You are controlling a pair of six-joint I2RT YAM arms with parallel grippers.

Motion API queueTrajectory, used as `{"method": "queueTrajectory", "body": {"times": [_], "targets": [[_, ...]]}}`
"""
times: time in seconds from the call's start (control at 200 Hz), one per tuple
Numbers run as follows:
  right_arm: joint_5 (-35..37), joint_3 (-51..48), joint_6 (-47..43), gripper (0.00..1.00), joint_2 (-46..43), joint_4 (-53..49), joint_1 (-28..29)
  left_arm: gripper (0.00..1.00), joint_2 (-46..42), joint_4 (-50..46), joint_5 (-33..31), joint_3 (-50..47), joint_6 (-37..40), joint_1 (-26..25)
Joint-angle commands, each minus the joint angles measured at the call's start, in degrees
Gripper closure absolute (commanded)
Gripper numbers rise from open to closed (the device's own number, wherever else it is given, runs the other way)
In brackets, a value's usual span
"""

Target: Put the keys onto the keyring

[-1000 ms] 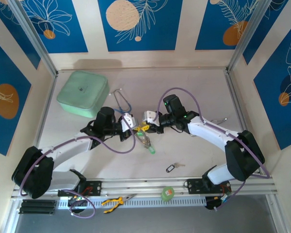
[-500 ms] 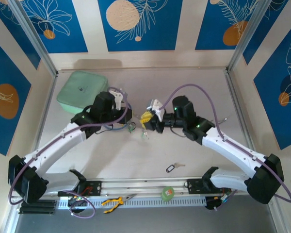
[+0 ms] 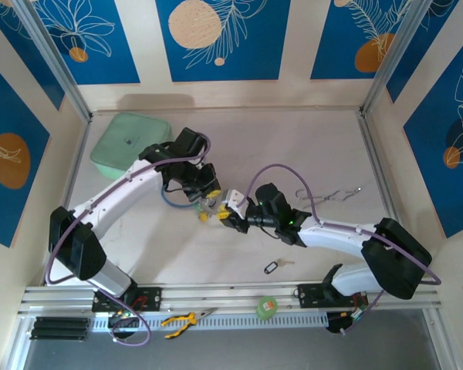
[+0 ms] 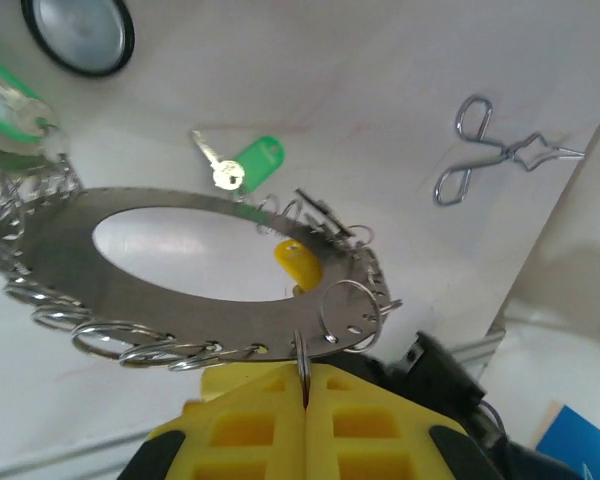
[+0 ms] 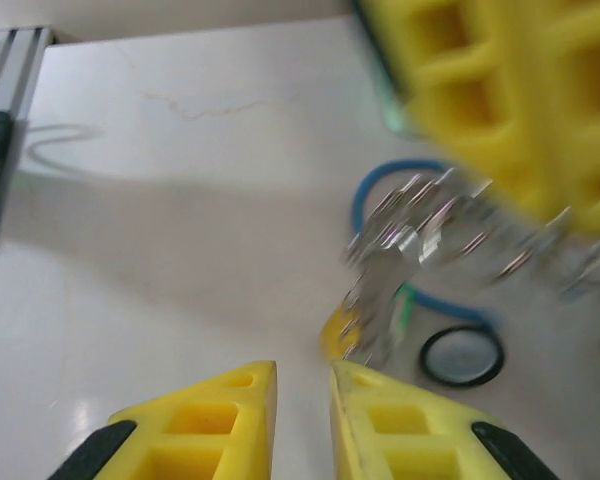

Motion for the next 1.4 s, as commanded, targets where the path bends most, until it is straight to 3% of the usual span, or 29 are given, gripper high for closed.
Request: {"method": "queueTrajectory", "body": {"times": [0.0,0.36,0.67,1.396], "targets": [[3.8,-0.8,-3.8,0.80,0.2,10.0,0.1,1.00,-0.9,-3.1,5.7,-0.2,-6.9,0.4],[6.5,-6.3,-15.2,0.83,-2.3,12.8,-0.3,1.00,-1.3,-4.6,6.5,-1.8,-11.9,0.4],[8.2,-7.2,-14.3,0.84,-5.3,11.9,0.1,1.00,-1.9,-4.5,6.5,-2.6,-13.2,0.3],[9.8,-3.6,-15.2,0.80,-1.5,13.8,2.4,1.00,-3.6,-2.7,7.2,-5.4,-15.3,0.2]]}}
